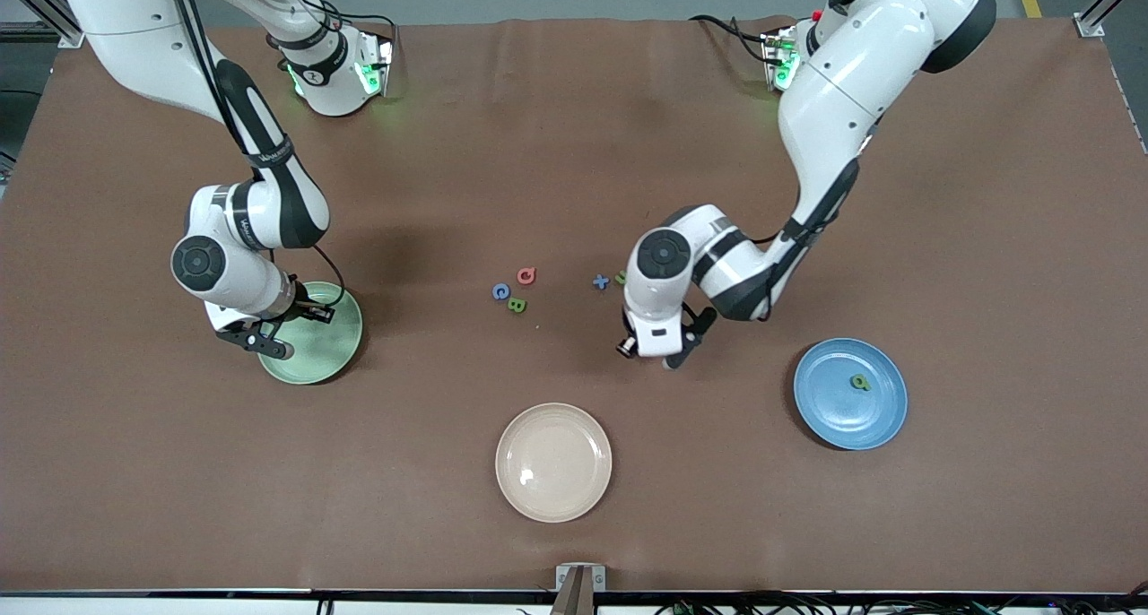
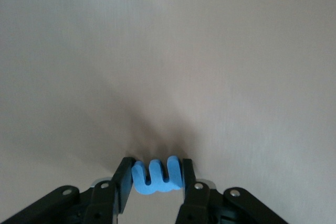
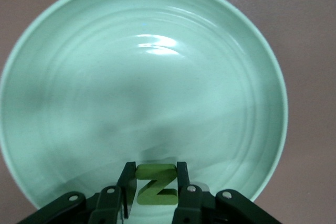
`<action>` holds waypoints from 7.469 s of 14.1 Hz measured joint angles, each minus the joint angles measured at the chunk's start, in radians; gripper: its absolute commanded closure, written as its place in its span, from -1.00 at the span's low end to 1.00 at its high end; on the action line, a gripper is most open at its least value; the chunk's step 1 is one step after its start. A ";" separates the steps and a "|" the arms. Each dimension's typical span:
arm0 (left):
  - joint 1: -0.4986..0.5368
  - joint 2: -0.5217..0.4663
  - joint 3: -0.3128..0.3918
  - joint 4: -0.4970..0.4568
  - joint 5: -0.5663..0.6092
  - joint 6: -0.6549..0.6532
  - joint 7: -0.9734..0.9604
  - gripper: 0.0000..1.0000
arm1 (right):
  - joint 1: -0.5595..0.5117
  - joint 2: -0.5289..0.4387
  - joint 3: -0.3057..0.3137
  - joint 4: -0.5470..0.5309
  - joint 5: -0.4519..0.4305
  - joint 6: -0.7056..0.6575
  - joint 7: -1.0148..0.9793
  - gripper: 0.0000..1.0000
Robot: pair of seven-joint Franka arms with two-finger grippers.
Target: Sort upper and lower case letters into plates
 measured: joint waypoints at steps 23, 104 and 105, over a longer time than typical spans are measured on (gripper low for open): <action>0.455 -0.111 -0.001 -0.032 0.001 -0.171 0.761 -0.71 | 0.400 0.050 0.121 0.258 0.131 -0.067 0.470 -0.99; 0.621 -0.151 -0.259 -0.190 0.149 -0.113 0.597 -1.00 | -0.069 0.054 0.120 0.183 -0.025 -0.118 -0.076 -1.00; 0.615 -0.150 -0.283 -0.199 0.149 -0.113 0.557 -0.99 | -0.068 0.041 0.129 0.240 -0.016 -0.207 -0.066 -1.00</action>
